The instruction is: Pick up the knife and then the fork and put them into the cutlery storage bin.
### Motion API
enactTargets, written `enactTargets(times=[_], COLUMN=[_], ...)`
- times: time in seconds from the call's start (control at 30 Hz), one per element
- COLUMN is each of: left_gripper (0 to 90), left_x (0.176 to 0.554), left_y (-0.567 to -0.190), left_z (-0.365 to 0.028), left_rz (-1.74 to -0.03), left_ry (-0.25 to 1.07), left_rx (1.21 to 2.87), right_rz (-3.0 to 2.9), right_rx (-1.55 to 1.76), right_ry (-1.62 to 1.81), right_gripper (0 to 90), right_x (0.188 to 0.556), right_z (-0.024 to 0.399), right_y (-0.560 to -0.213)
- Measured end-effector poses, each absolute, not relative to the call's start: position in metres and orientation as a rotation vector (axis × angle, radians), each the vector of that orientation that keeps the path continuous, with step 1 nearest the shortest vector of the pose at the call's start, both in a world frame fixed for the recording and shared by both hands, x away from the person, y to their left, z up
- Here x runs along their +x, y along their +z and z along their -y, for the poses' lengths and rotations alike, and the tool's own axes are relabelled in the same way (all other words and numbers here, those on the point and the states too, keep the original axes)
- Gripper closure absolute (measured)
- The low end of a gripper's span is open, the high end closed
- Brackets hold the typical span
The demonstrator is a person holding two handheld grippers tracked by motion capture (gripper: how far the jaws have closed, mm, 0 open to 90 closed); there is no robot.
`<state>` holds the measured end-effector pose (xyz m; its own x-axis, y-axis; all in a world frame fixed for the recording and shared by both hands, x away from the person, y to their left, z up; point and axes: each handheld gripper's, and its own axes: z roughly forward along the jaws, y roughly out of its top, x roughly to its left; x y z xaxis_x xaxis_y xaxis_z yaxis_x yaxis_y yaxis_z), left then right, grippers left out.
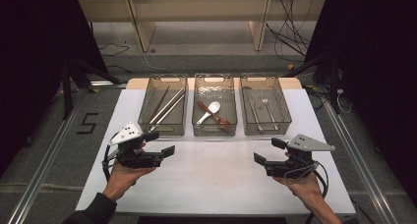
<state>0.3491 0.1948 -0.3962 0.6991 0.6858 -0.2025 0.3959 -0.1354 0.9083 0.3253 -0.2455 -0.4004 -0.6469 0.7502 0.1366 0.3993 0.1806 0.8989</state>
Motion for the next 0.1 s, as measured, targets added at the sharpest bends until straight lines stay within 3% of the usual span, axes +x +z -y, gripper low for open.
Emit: enactTargets(times=[0.1], left_gripper=[15.2], left_x=[0.3492], left_y=[-0.3963], left_z=[-0.1947], left_rz=[-0.863], left_ry=[0.315], left_rx=[1.76], right_rz=[-2.128], right_rx=[1.088], right_ry=[1.454], right_gripper=[15.9], right_x=[0.3255], right_z=[0.2454], right_y=[-0.4006])
